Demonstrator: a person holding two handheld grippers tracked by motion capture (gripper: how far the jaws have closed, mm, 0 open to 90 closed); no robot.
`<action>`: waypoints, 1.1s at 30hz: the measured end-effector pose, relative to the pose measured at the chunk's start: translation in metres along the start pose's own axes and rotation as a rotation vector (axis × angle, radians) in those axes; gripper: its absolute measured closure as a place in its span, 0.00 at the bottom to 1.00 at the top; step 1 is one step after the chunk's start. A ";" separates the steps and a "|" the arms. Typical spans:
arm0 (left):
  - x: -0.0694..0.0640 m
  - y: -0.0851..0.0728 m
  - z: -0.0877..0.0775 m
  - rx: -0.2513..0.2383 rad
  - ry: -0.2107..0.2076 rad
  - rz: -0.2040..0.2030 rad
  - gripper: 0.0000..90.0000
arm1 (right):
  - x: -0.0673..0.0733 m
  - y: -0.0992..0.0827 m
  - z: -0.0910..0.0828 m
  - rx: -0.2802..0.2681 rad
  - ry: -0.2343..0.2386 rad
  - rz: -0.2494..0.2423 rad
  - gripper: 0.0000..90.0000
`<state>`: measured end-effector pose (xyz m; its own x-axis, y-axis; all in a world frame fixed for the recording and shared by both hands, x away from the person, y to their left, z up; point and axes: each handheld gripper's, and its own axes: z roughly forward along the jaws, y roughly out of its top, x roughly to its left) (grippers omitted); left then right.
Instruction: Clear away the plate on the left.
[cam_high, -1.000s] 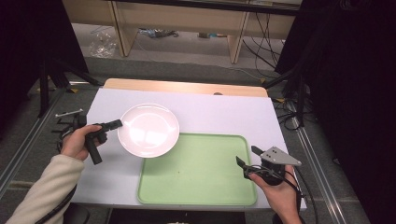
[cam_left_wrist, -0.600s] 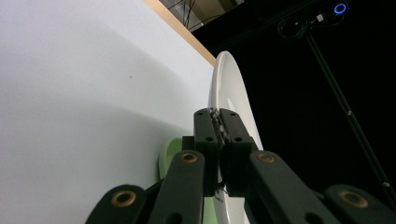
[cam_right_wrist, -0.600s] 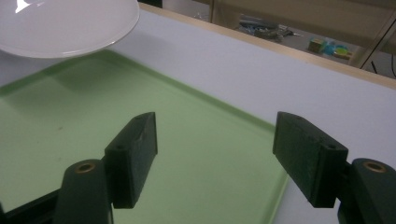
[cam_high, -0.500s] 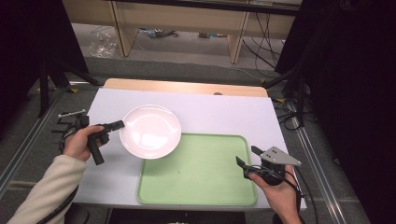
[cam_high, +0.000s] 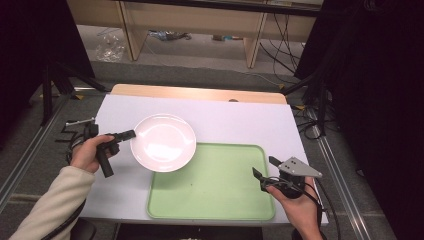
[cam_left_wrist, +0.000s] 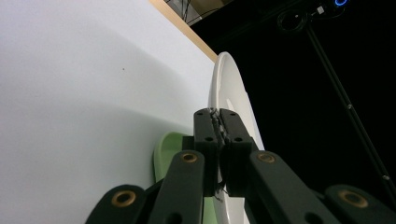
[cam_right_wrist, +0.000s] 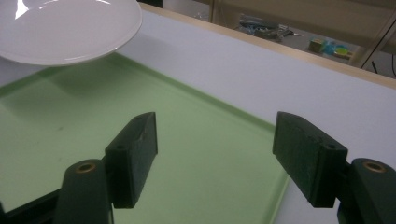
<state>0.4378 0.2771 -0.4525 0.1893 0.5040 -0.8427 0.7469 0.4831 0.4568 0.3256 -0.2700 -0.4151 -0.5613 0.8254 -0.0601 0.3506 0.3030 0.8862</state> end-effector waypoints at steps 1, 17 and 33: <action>0.000 0.000 0.000 0.000 -0.004 -0.003 0.96 | 0.000 0.000 0.000 -0.001 0.000 0.000 0.35; -0.005 -0.005 0.005 0.016 -0.013 -0.006 0.96 | -0.001 0.000 0.001 -0.020 -0.008 -0.010 0.35; -0.010 -0.010 0.009 0.041 -0.013 0.004 0.96 | -0.001 0.000 0.000 -0.015 -0.008 -0.006 0.35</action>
<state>0.4340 0.2608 -0.4515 0.2009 0.4963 -0.8446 0.7713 0.4514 0.4487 0.3258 -0.2711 -0.4149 -0.5576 0.8273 -0.0688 0.3356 0.3005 0.8928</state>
